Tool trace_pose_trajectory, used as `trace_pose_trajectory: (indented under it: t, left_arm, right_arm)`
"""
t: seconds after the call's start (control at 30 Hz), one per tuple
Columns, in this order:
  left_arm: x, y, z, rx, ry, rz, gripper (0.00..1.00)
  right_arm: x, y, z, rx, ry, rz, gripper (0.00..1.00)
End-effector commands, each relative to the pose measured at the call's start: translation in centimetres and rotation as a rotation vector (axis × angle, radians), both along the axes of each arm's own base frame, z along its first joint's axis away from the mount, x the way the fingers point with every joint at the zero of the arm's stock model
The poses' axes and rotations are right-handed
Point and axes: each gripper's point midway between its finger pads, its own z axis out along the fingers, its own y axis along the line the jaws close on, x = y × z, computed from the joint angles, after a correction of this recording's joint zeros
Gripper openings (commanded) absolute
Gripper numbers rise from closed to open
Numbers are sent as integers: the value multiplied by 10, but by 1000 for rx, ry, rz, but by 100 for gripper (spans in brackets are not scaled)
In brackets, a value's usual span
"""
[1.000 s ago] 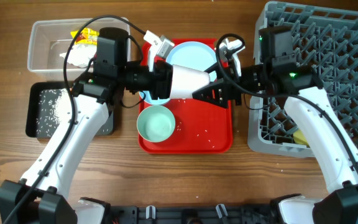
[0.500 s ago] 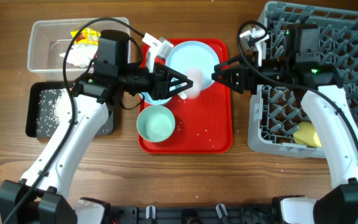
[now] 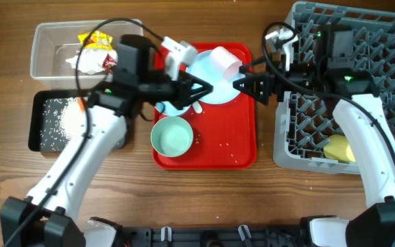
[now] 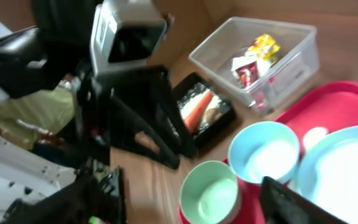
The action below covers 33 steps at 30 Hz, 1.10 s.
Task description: Sort waste into correct bins and load items into the dishwasher rack
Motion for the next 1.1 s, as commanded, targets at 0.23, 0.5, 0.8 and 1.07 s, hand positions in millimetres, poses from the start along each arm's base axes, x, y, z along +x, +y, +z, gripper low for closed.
trace_pose_trajectory:
  t: [0.23, 0.5, 0.8, 1.07]
  left_arm:
    - [94, -45, -111, 434, -324, 426, 72]
    - [143, -26, -159, 469, -397, 701, 76]
    - [156, -34, -190, 431, -434, 713, 88]
    - [165, -17, -184, 462, -460, 765, 4]
  right_arm:
    - [42, -125, 8, 61, 193, -426, 93]
    - [37, -131, -17, -37, 234, -471, 94]
    - [36, -132, -19, -46, 244, -478, 94]
    - [37, -133, -20, -54, 246, -487, 94]
